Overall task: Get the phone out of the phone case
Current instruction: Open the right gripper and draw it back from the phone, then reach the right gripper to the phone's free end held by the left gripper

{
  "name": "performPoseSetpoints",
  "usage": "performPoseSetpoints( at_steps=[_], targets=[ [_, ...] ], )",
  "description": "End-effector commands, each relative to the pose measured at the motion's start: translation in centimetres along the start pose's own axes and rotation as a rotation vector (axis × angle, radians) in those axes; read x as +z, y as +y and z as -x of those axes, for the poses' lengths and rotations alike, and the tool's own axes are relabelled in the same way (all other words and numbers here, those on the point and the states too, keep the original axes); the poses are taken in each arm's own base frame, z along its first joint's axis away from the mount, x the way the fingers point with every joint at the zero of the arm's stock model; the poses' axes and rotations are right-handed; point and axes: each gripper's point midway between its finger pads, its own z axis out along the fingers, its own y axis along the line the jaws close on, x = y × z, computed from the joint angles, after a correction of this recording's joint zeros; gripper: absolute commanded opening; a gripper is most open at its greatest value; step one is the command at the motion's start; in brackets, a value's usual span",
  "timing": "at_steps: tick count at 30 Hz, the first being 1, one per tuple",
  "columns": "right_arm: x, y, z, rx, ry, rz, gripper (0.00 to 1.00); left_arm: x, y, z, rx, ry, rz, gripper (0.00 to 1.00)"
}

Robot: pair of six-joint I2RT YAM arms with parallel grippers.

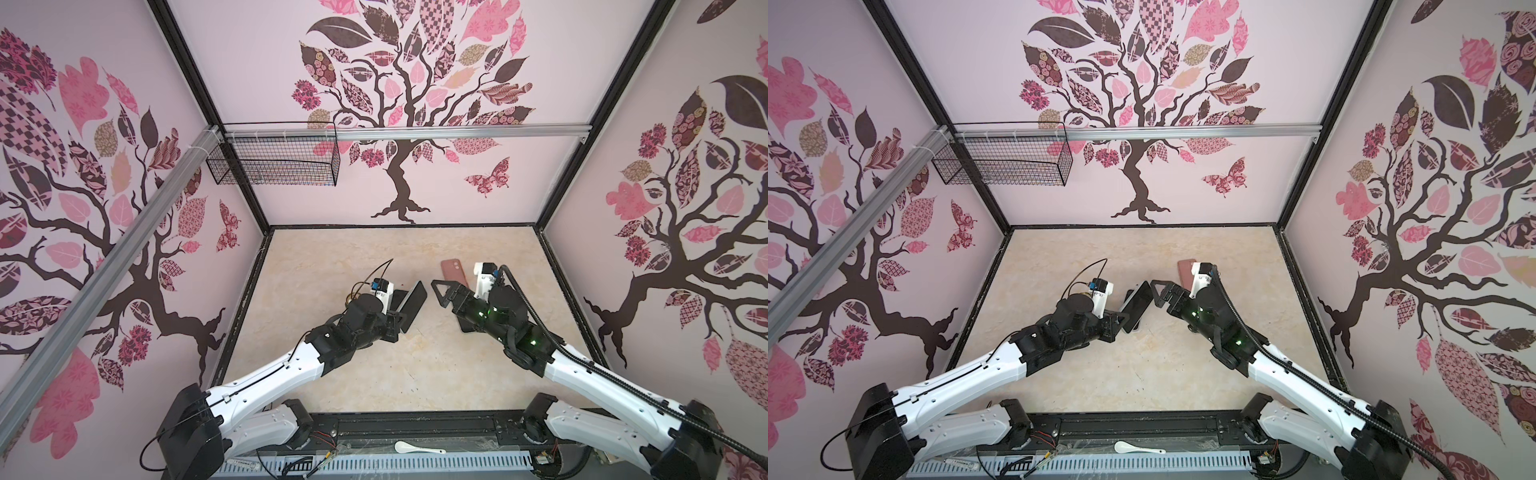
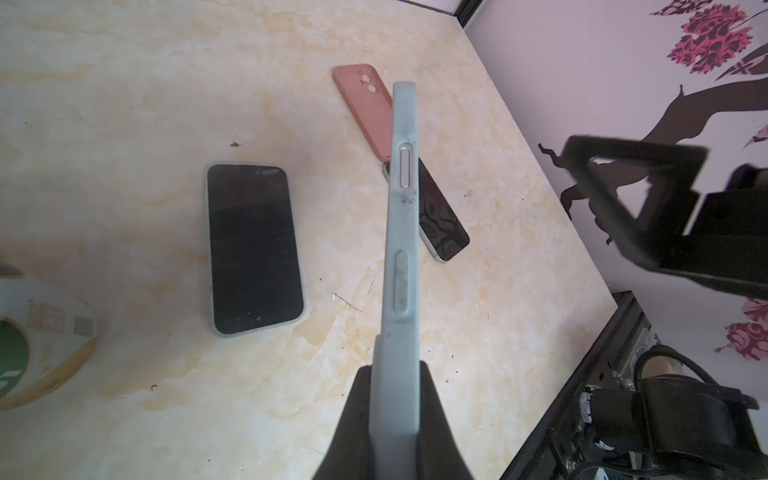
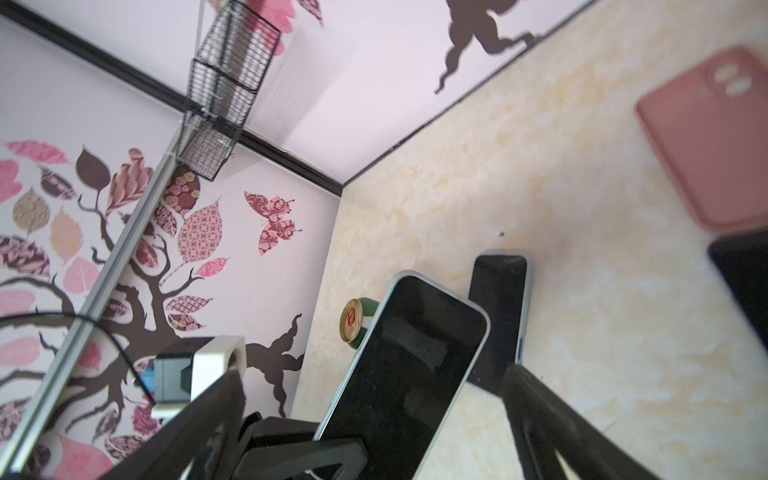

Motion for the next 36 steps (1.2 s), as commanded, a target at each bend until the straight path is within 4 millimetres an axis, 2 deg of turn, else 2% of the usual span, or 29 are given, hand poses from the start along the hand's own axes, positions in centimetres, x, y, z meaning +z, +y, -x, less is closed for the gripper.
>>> performPoseSetpoints(
  at_steps=[1, 5, 8, 14, 16, 17, 19, 23, 26, 30, 36],
  targets=[
    [-0.9, 0.4, 1.0, -0.290, -0.053, 0.018, 1.00, -1.3, -0.3, 2.3, 0.054, -0.056, 0.021, 0.00],
    [-1.3, 0.7, 0.3, -0.494, 0.013, 0.015, 1.00, -2.3, 0.2, 2.8, 0.047, -0.028, 0.022, 0.00],
    [-1.6, 1.8, -0.7, -0.649, 0.090, 0.068, 0.99, -2.8, 0.1, 2.6, 0.043, 0.015, -0.011, 0.00],
    [-2.3, 3.7, -2.1, -0.819, 0.164, 0.197, 0.97, -6.2, -1.7, 3.5, 0.171, 0.025, -0.061, 0.00],
    [-2.2, 3.8, -2.9, -0.869, 0.214, 0.222, 0.95, -7.5, -2.3, 3.3, 0.240, 0.044, -0.101, 0.00],
    [-2.2, 3.9, -3.3, -0.903, 0.233, 0.242, 0.98, -7.9, -2.5, 3.2, 0.262, 0.060, -0.123, 0.00],
    [-2.2, 3.2, -3.7, -0.958, 0.259, 0.227, 0.99, -9.2, -2.2, 3.2, 0.264, 0.110, -0.171, 0.00],
    [-2.2, 2.2, -3.0, -1.006, 0.271, 0.162, 1.00, -11.8, -1.8, 4.1, 0.280, 0.087, -0.258, 0.00],
    [-2.0, 1.6, -4.0, -1.007, 0.352, 0.183, 1.00, -12.6, -1.6, 4.2, 0.297, 0.104, -0.280, 0.00],
    [-2.2, 1.7, -6.0, -0.987, 0.468, 0.271, 1.00, -13.3, -3.2, 4.0, 0.316, 0.109, -0.373, 0.00],
    [-4.1, 3.1, -8.5, -0.955, 0.617, 0.429, 0.99, -15.1, -4.5, 3.0, 0.394, 0.095, -0.452, 0.00]
  ],
)
